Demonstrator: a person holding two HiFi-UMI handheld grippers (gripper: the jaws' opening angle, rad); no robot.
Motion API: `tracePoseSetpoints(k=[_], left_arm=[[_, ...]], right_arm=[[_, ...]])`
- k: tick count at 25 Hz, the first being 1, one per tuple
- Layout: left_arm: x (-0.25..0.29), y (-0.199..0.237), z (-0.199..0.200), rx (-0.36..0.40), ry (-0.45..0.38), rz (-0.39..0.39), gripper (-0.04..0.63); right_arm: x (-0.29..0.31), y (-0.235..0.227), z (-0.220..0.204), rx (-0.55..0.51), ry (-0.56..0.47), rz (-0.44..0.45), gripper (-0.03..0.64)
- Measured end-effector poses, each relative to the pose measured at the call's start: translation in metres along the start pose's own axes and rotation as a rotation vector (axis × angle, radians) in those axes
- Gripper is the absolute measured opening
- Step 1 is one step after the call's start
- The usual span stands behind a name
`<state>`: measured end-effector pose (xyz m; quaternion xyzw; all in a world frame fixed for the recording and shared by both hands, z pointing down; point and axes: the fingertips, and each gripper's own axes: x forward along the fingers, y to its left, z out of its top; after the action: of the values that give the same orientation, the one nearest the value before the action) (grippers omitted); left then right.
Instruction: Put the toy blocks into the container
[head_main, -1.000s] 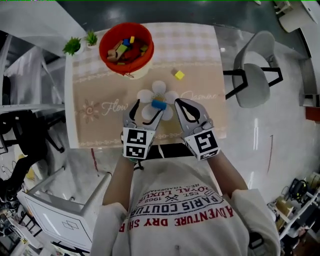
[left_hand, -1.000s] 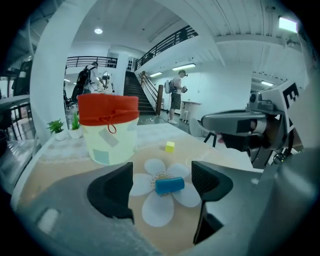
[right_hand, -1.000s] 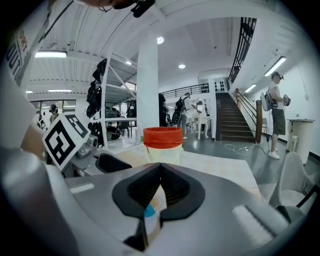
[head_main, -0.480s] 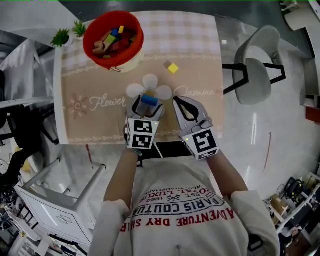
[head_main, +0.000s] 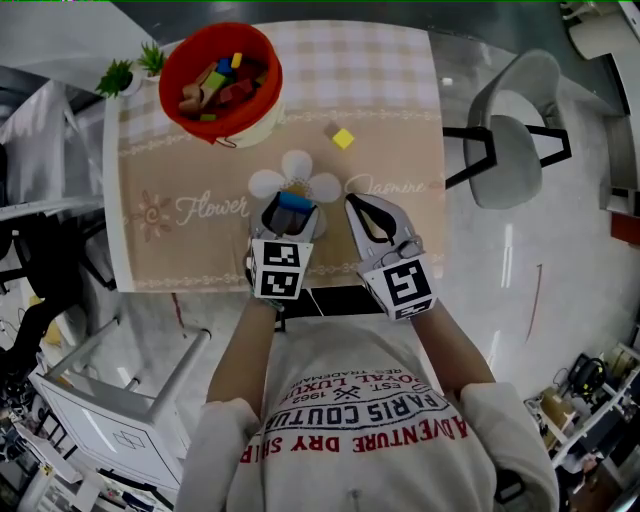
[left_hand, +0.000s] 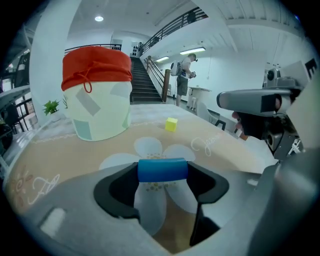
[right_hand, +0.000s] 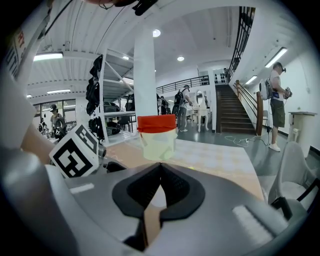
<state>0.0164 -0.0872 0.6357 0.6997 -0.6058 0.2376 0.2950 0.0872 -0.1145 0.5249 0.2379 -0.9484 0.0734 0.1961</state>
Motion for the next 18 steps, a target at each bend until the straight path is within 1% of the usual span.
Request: tracePoseSetpoints(k=[4,8,13,18], left_arm=[[-0.016,0.005,0.021,0.023,-0.047,0.0,0.308],[-0.039,0.011,0.05,0.043,-0.108,0.002,0.308],[-0.072,0.021,0.097,0.094,-0.203,0.004,0.308],[-0.095,0.035,0.134,0.151,-0.267,0.014,0.308]], right_arm=[[0.0,0.001,0.011,-0.015,-0.01,0.0,0.002],[0.003,0.004,0.03,-0.029,-0.038,-0.002,0.002],[0.012,0.012,0.061,-0.052,-0.082,-0.001,0.002],[0.02,0.017,0.091,-0.071,-0.123,-0.011,0.002]])
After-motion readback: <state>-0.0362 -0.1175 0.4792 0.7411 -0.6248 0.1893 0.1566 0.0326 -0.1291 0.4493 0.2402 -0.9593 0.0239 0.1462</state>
